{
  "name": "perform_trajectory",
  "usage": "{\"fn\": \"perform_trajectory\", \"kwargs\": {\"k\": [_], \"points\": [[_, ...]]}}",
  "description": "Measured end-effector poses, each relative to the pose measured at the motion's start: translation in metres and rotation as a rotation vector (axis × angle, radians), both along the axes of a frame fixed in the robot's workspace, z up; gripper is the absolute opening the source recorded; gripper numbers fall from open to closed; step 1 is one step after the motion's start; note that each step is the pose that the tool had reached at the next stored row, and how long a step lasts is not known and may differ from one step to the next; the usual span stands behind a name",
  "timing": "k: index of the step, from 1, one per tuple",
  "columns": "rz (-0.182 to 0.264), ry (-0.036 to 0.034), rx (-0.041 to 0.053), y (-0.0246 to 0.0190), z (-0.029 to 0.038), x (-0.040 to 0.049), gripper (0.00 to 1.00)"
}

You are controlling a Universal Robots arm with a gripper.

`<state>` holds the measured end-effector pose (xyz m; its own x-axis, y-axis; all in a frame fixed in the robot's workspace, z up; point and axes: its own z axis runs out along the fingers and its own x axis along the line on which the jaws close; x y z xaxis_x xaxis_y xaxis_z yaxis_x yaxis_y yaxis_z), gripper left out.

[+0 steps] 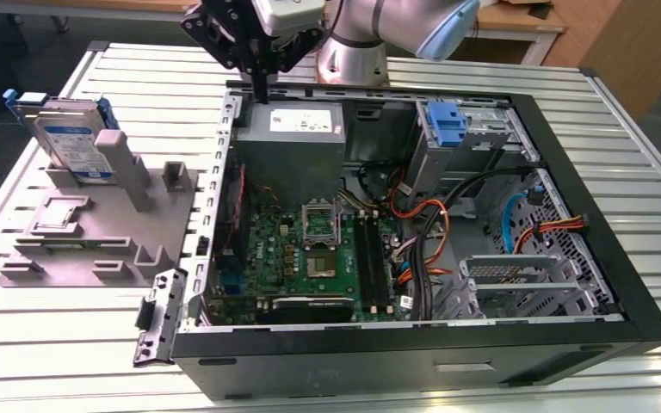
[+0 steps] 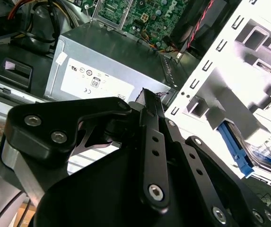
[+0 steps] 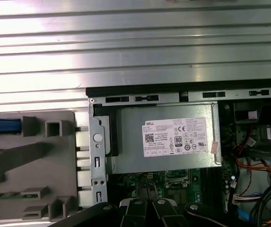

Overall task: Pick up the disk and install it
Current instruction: 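Reach for the disk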

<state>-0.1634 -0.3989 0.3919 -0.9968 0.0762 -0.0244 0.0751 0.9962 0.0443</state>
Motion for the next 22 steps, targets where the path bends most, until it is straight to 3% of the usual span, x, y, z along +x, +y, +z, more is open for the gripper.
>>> {"fn": "perform_trajectory", "kwargs": {"k": [22], "points": [[0.0,0.0,0.0001,0.0,-0.0006,-0.0087,0.1]]}}
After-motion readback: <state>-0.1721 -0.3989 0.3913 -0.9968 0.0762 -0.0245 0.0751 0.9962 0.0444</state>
